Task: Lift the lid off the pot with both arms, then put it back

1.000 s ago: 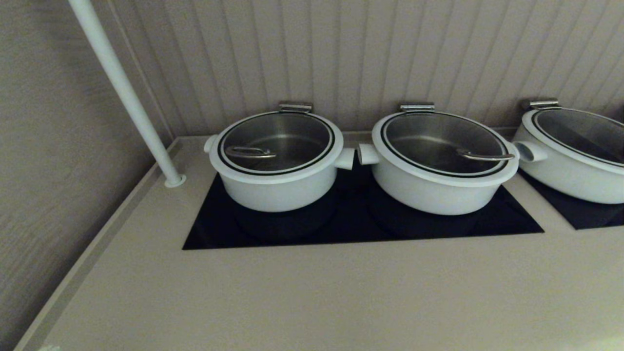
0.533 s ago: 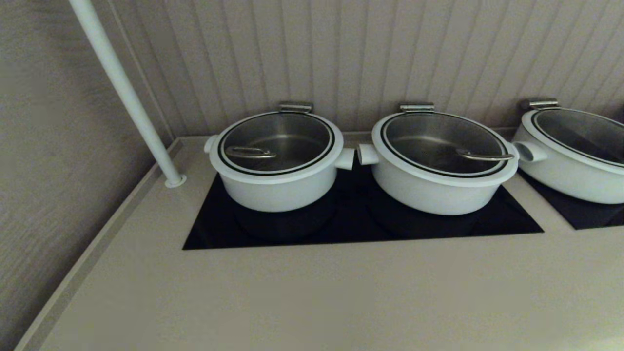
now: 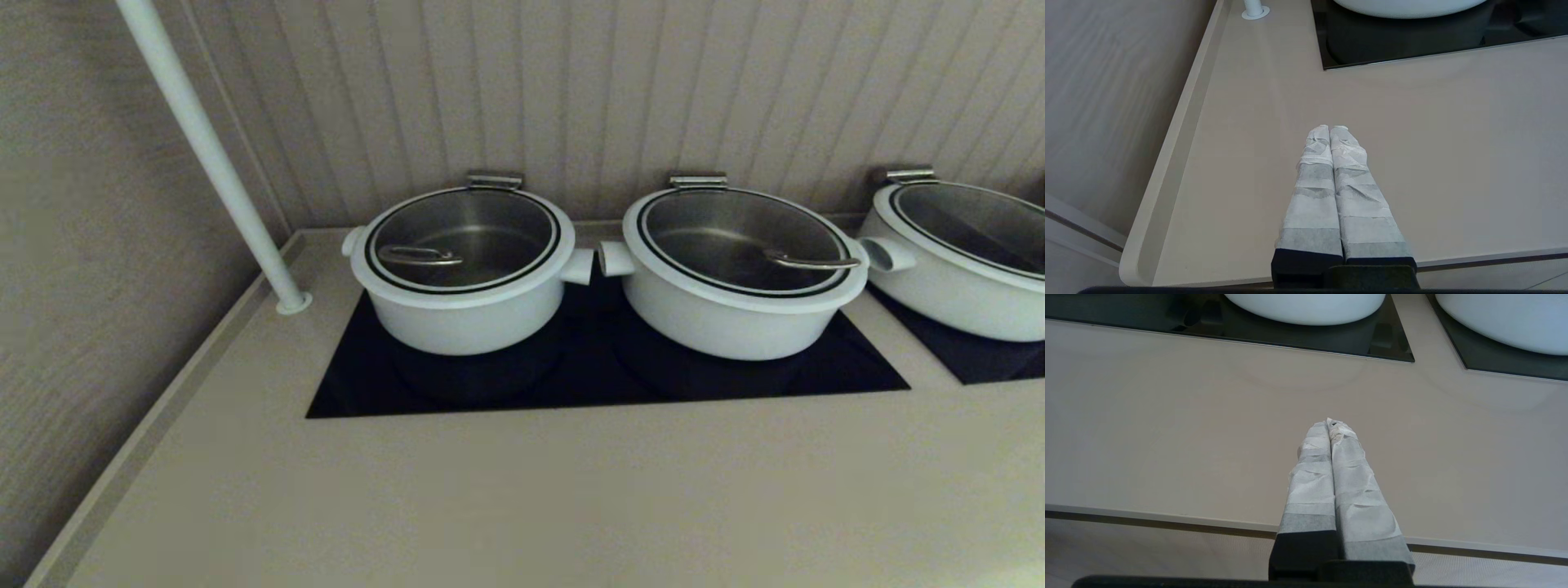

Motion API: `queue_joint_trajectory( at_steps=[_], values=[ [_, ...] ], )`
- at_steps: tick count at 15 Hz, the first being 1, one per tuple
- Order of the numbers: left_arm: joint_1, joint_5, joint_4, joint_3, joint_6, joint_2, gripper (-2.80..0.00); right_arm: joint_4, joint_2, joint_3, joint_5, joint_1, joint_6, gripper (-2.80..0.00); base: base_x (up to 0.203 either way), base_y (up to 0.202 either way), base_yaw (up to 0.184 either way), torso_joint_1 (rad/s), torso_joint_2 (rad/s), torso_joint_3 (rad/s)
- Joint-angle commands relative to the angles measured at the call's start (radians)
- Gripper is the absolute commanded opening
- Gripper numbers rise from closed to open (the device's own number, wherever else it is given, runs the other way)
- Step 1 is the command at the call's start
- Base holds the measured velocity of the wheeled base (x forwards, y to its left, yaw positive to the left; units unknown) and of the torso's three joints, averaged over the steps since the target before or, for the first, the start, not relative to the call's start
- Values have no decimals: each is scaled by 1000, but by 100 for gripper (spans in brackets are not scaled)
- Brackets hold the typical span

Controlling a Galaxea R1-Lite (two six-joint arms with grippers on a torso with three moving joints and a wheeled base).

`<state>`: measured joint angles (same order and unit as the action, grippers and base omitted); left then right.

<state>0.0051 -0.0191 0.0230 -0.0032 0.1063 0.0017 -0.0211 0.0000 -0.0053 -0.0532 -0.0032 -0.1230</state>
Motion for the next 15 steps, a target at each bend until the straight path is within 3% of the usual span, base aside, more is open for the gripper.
queue_joint_trajectory(
  at_steps=[1,9,15],
  values=[
    [1,-1,0,0,6,-2,-280,0,2,-1,0,0,-1,-280,0,0,0,0,0,0],
    [0,3,0,0,-31,-2,-280,0,2,-1,0,0,-1,-280,0,0,0,0,0,0],
    [-1,-2,0,0,-20,-2,-280,6,2,2,1,0,0,-280,0,0,0,0,0,0]
  ],
)
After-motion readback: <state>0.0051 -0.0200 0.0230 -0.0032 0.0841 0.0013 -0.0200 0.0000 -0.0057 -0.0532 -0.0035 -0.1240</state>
